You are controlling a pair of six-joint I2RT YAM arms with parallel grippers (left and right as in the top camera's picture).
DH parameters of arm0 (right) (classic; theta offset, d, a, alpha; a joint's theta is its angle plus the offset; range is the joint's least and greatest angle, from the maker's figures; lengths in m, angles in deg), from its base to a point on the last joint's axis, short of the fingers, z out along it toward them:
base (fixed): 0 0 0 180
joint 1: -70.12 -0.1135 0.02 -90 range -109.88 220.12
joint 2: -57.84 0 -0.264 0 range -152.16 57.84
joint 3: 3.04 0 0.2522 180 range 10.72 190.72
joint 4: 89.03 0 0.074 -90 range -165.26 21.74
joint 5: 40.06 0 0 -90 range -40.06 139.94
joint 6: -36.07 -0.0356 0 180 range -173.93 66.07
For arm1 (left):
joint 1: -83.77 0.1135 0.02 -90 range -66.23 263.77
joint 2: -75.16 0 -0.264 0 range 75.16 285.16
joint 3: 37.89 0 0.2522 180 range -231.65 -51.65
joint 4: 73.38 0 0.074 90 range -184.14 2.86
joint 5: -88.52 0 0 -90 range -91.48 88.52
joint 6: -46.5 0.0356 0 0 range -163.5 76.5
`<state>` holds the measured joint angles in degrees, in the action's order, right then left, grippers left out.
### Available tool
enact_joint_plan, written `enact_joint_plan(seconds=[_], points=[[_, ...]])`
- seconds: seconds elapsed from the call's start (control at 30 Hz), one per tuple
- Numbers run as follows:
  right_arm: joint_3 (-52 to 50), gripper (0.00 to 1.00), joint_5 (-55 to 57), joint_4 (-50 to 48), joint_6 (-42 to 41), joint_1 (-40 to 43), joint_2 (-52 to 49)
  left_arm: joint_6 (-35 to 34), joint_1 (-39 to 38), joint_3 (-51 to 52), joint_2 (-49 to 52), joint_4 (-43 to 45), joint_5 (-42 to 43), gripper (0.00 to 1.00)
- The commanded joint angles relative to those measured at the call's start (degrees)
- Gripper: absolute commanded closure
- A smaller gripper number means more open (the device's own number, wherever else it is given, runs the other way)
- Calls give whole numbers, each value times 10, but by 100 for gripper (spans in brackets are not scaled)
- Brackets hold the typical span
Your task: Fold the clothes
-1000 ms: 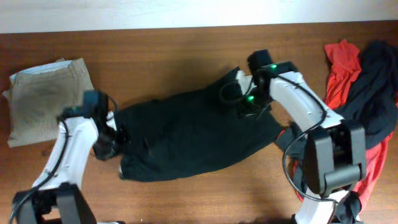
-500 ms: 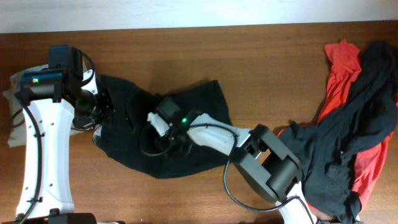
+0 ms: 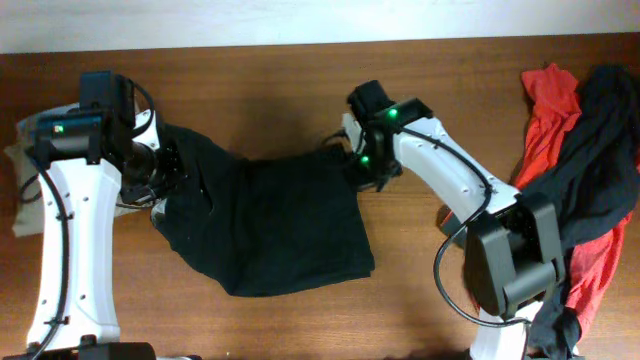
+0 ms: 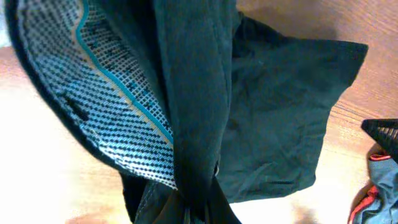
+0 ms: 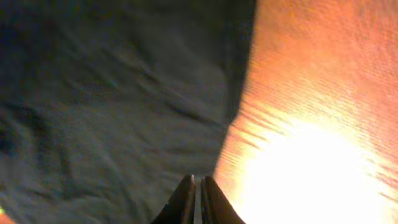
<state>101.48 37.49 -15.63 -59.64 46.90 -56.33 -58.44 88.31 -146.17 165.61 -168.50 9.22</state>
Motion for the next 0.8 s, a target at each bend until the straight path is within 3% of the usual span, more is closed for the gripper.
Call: enact_joint_plan(seconds=[0.0, 0.23, 0.53, 0.77], points=[[-76, 91, 12, -15, 28, 10, -4, -14, -43, -14, -4, 28, 11, 100], [-202, 91, -15, -86, 27, 10, -4, -54, -158, -11, 30, 63, 9, 100], [-204, 91, -14, -87, 27, 10, -4, -91, -297, -11, 101, 81, 11, 100], [-204, 91, -14, -82, 23, 10, -4, -99, -319, -11, 101, 95, 48, 98]])
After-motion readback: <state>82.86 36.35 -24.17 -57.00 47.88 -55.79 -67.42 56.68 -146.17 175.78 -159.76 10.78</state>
